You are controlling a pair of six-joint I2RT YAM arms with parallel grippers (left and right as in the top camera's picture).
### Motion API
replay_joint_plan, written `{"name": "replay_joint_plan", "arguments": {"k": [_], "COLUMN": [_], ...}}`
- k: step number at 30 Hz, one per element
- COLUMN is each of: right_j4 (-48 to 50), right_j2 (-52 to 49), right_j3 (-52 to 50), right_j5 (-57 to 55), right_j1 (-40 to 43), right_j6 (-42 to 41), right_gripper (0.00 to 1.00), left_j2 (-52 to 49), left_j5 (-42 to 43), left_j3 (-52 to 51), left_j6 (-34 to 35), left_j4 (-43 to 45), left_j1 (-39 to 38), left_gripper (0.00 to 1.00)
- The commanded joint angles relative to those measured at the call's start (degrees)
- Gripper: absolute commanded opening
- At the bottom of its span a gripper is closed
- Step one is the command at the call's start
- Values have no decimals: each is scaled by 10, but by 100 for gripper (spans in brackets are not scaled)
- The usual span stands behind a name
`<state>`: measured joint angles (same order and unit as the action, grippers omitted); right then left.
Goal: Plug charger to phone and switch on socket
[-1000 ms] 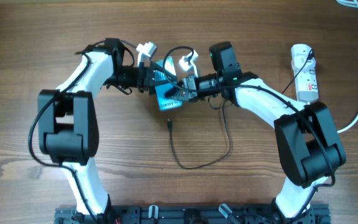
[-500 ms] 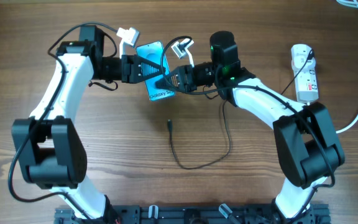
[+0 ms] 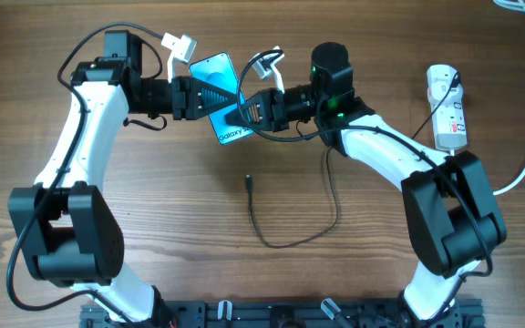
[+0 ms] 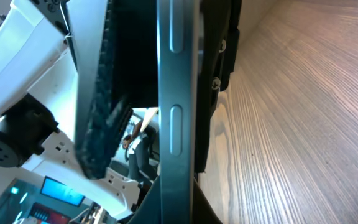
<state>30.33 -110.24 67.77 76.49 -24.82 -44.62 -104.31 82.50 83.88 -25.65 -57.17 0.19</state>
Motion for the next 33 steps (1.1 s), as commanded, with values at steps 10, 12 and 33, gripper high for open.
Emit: {"name": "replay_joint_plan", "arguments": {"k": [10,12,33], "right_j4": [-14,-15,-31], "right_j2": [-11,-11,-11], "right_j3": [-7,-7,-7], "right_j5": [-30,-28,-18], "right_j1": [10,10,139], "right_j6": [-21,-21,-14], "right_gripper": [4,13,100], "left_j2": [47,47,40], "left_j5": [78,78,-158], "left_j3": [5,5,3], "left_j6": [-9,-9,109], "left_j4": [10,10,-142], "left_j1": [9,10,-44], "left_gripper": [4,4,4]}}
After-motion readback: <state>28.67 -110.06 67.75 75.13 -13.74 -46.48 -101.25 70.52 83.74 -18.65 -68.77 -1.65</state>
